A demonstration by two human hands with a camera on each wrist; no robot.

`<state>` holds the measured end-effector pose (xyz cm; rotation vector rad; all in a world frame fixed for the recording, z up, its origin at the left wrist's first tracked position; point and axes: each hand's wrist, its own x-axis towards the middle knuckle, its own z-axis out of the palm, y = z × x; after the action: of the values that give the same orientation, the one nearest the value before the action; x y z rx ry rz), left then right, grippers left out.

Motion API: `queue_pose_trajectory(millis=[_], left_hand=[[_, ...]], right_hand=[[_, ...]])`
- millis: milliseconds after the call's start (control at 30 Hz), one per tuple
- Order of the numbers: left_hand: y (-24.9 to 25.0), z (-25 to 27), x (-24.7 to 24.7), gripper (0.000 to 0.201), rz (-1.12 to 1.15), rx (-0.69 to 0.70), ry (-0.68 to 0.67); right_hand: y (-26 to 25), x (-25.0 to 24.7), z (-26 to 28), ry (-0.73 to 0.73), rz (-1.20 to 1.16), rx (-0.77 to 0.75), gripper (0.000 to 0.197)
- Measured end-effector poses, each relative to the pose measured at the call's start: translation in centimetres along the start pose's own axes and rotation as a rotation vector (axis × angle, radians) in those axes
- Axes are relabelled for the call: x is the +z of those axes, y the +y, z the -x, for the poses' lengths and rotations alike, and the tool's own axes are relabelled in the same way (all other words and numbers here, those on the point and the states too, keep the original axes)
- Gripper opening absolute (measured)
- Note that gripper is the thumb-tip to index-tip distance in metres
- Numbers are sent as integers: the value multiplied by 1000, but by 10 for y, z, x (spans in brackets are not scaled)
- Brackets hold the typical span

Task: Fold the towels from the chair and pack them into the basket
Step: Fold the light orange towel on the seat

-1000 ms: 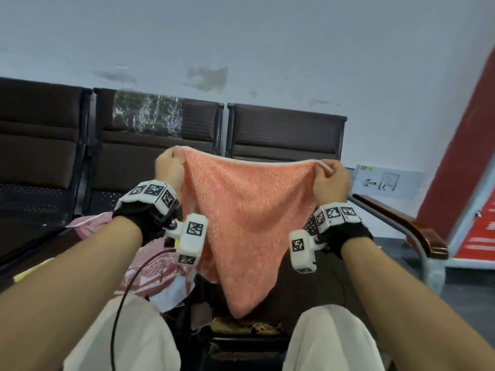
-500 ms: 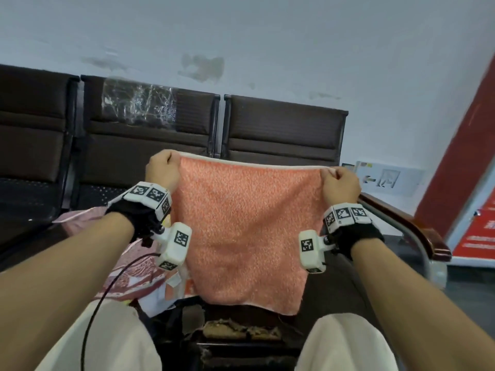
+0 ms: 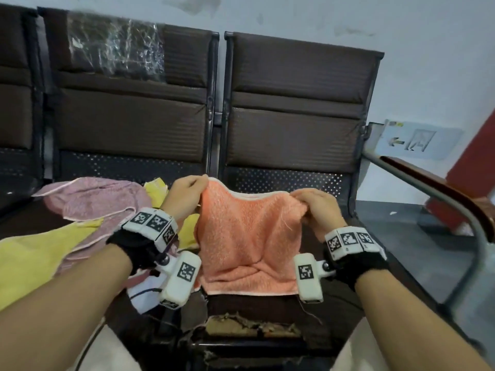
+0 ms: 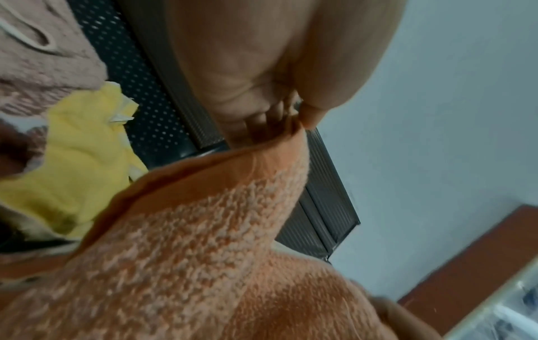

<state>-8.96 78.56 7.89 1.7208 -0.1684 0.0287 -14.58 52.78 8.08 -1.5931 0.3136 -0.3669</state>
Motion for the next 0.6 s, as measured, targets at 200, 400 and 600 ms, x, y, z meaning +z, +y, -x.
queue_pose_trajectory(millis=[200, 400, 600], left_hand=[[-2, 3, 9, 25, 64, -26, -78], [-2, 13, 16, 17, 75, -66, -145], [0, 20, 26, 7, 101, -64, -179]], right_hand=[[-16, 21, 15, -548, -47, 10, 20], [-6, 26, 21, -523, 508, -242, 16], [-19, 37, 34, -390, 548, -834, 8]])
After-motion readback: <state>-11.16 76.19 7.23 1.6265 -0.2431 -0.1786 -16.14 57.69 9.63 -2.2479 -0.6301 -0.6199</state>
